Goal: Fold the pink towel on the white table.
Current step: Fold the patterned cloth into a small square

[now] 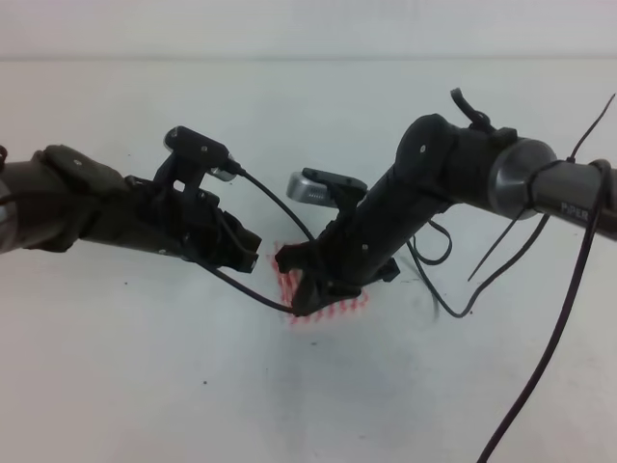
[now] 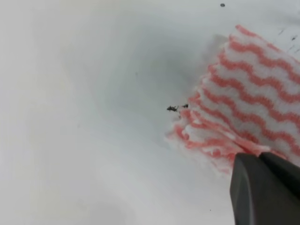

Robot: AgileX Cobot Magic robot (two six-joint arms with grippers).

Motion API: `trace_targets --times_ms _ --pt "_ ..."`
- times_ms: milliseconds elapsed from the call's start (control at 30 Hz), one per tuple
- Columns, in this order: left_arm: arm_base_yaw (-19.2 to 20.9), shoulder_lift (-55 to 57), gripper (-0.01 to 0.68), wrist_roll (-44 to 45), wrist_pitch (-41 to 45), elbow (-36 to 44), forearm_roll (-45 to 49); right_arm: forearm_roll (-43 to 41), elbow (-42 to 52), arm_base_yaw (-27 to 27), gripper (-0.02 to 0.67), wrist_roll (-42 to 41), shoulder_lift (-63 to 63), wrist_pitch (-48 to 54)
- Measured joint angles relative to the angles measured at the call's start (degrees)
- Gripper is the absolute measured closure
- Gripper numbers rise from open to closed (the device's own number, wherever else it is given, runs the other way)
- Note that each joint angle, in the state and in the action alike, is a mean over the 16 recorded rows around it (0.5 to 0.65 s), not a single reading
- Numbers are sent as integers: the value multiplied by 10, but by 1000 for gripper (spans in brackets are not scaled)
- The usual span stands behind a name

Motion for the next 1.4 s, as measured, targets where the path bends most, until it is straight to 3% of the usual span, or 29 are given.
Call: trace_targets --times_ms 600,1100,1400 --pt "0 1 678 10 0 0 -33 -8 -11 5 658 5 21 9" --pt "-12 46 678 124 33 0 -162 -119 -53 -18 665 78 10 24" --pt "-31 81 679 158 18 0 -186 -122 -54 -34 666 87 11 18"
